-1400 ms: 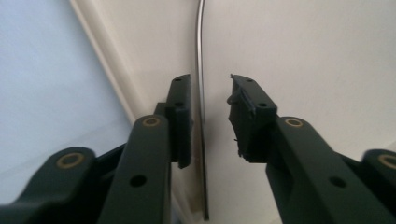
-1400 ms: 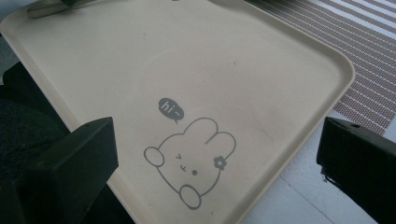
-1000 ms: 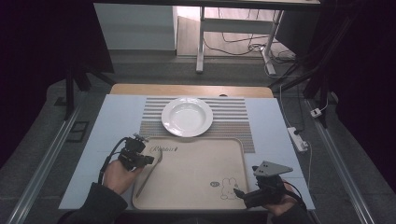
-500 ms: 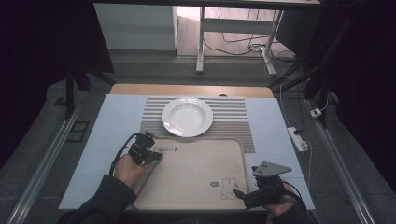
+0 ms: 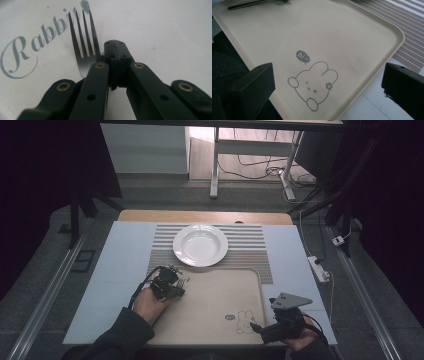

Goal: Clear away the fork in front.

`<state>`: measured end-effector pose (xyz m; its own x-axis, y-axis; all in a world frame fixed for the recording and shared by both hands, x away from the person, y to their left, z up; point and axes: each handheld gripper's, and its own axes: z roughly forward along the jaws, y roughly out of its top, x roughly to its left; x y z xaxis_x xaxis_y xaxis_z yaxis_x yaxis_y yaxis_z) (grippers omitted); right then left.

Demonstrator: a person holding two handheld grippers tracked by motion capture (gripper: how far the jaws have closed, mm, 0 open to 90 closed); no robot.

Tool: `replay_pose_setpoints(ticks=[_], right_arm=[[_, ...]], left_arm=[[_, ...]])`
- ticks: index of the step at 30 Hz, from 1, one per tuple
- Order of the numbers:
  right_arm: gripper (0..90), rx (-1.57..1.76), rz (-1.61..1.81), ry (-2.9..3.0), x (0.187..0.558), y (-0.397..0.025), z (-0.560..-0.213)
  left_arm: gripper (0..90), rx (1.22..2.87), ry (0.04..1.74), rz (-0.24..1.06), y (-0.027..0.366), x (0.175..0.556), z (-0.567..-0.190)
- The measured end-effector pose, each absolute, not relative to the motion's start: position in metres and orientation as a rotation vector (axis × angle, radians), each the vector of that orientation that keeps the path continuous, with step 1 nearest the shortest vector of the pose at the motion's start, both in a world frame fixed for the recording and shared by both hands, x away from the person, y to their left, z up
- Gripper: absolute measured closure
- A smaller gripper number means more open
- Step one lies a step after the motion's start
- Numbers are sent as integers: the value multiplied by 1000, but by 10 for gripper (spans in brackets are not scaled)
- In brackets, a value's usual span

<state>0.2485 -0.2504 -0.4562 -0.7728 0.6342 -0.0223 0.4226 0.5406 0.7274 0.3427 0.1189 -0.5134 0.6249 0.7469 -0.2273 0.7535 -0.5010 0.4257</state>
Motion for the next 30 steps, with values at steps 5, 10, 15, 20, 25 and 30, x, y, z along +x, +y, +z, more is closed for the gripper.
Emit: replay_pose_setpoints(ticks=[5,10,15,20,25,30], right_arm=[[0,877,1070,2500,248,-250,-456],[0,877,1069,2500,248,-251,-456],[0,871,1060,2506,249,-251,-456],[0,871,1059,2506,248,-251,-456],[0,869,1057,2507,248,-251,-456],[0,868,1055,2509,248,-251,-456]], left_arm=[[892,2345,1191,-14,122,344,-514],[892,2308,1259,-7,136,349,-515],[892,2292,1303,-4,147,352,-515],[892,2274,1339,-6,156,354,-515],[892,2257,1369,-11,164,355,-516],[892,2242,1393,-16,170,355,-516]])
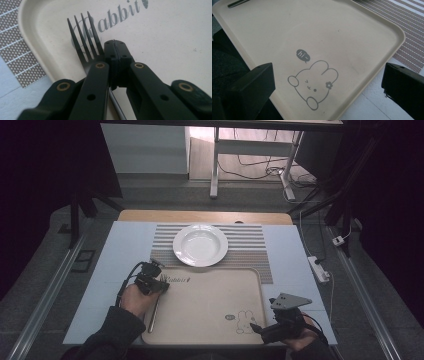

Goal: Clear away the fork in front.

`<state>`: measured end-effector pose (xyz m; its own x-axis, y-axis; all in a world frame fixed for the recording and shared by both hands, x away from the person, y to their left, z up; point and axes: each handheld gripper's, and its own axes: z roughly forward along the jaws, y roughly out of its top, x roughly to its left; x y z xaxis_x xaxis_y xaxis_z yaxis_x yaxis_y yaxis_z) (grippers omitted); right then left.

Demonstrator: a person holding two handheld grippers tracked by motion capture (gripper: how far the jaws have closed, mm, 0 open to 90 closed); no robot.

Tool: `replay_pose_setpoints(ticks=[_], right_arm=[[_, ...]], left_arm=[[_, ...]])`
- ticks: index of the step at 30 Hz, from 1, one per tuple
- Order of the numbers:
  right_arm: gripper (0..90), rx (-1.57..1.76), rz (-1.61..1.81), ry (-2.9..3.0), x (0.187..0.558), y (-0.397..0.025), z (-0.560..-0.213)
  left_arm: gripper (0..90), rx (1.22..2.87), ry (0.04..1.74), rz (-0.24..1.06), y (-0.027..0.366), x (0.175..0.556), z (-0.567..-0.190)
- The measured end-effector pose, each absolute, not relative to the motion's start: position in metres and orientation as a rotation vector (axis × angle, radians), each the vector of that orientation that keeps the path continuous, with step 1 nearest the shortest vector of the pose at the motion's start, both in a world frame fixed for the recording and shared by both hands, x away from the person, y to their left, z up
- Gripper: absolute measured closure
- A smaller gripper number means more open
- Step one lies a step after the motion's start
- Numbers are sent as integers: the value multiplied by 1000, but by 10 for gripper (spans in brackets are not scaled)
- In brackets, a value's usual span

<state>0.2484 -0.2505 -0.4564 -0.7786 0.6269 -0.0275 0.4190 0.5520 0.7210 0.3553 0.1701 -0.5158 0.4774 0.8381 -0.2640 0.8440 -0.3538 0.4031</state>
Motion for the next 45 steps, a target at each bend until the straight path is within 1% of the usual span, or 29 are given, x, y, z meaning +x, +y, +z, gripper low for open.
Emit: replay_pose_setpoints(ticks=[7,8,11,15,18,21,22,23,30,34,39,43,45], right_arm=[[0,866,1051,2504,248,-251,-456],[0,865,1057,2501,248,-251,-456],[0,872,1063,2495,248,-251,-456],[0,876,1066,2492,248,-251,-455],[0,875,1063,2481,247,-251,-454],[0,877,1062,2477,246,-251,-453],[0,877,1066,2472,245,-251,-452],[0,877,1066,2472,245,-251,-452],[0,895,1068,2454,242,-253,-450],[0,919,1082,2441,240,-257,-450],[0,970,1103,2419,238,-262,-449],[0,993,1114,2401,236,-267,-449],[0,1000,1118,2397,236,-269,-449]], left_arm=[[890,2249,1384,-1,171,354,-515],[877,2242,1383,-1,171,354,-514],[800,2199,1335,3,175,349,-505],[767,2175,1281,-5,177,343,-497],[703,2158,1233,-3,180,337,-489],[674,2148,1189,2,184,330,-482],[639,2140,1180,9,185,327,-481],[639,2135,1173,10,186,325,-479],[517,2071,1097,6,198,306,-465],[438,2042,1071,21,205,292,-461],[351,1992,1079,35,219,271,-458],[298,1953,1091,58,232,253,-456],[287,1936,1097,70,239,244,-455]])
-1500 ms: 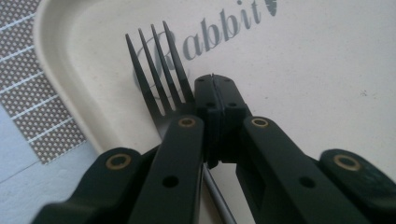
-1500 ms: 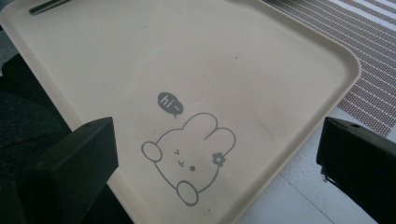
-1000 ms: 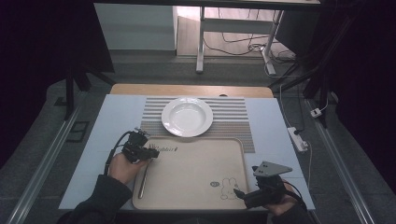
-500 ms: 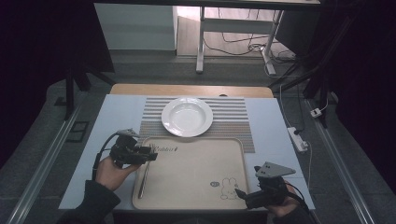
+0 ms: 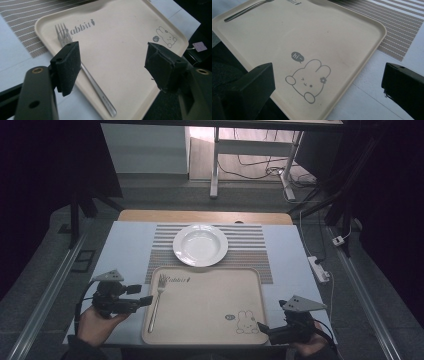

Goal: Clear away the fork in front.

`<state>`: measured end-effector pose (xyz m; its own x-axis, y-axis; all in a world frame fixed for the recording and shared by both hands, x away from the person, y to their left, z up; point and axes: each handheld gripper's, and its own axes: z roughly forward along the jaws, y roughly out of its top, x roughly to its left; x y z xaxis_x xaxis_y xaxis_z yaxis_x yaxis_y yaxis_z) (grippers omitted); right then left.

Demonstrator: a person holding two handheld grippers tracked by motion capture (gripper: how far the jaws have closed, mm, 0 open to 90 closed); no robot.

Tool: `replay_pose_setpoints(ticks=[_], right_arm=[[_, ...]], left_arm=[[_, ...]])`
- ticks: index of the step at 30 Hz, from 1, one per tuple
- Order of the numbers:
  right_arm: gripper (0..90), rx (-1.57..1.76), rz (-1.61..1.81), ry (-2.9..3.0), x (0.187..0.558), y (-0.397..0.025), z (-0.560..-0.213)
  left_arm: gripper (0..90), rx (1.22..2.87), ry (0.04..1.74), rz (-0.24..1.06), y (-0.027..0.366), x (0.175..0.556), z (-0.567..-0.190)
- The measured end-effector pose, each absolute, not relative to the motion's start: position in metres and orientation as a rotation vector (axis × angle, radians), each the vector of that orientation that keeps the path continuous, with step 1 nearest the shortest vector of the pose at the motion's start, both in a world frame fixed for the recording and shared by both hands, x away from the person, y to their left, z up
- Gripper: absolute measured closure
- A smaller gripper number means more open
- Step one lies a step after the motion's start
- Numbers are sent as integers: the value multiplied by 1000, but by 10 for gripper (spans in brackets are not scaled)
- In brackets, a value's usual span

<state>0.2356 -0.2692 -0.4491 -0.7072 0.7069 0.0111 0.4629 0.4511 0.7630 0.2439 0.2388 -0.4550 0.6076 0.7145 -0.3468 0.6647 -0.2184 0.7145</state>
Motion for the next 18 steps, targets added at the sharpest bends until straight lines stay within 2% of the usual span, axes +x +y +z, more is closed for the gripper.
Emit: replay_pose_setpoints(ticks=[9,18], right_arm=[[0,1048,1120,2362,231,-281,-448],[0,1122,1106,2342,228,-292,-450]], left_arm=[[192,1852,1136,143,269,206,-455],[48,1879,1138,237,279,183,-464]])
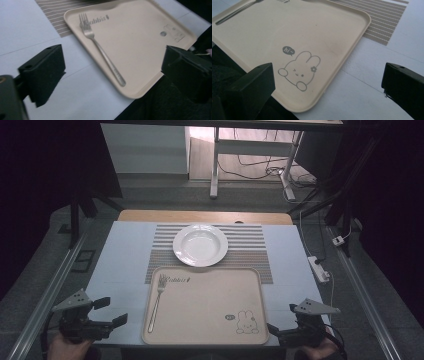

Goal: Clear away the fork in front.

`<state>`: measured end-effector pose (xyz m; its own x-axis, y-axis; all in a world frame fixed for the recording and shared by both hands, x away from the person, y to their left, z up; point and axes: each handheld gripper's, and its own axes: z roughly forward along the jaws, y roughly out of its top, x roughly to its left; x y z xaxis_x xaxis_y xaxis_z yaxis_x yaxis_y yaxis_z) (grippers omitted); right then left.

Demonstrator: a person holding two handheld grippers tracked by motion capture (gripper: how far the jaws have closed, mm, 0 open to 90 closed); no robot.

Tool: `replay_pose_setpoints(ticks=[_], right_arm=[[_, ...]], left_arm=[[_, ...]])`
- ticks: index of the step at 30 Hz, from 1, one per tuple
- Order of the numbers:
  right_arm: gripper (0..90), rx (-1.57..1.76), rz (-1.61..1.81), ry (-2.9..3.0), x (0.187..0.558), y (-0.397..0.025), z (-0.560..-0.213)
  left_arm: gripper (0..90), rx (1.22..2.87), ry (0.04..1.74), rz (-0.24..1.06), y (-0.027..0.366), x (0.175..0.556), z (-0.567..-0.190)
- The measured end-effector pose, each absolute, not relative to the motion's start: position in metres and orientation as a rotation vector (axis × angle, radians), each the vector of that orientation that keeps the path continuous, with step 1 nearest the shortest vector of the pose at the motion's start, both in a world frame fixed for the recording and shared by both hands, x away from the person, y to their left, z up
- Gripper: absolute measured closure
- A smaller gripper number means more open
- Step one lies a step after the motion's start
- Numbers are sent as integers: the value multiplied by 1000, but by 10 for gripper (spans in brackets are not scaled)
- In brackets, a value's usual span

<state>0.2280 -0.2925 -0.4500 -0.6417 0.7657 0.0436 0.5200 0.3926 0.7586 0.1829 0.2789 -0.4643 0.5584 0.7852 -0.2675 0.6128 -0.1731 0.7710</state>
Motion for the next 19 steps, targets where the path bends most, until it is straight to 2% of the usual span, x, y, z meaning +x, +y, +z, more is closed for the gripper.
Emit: replay_pose_setpoints(ticks=[10,19], right_arm=[[0,1174,1076,2340,224,-298,-452],[0,1188,1066,2359,225,-299,-453]], left_arm=[[0,1952,1190,269,280,173,-472],[0,1925,1237,268,283,171,-472]])
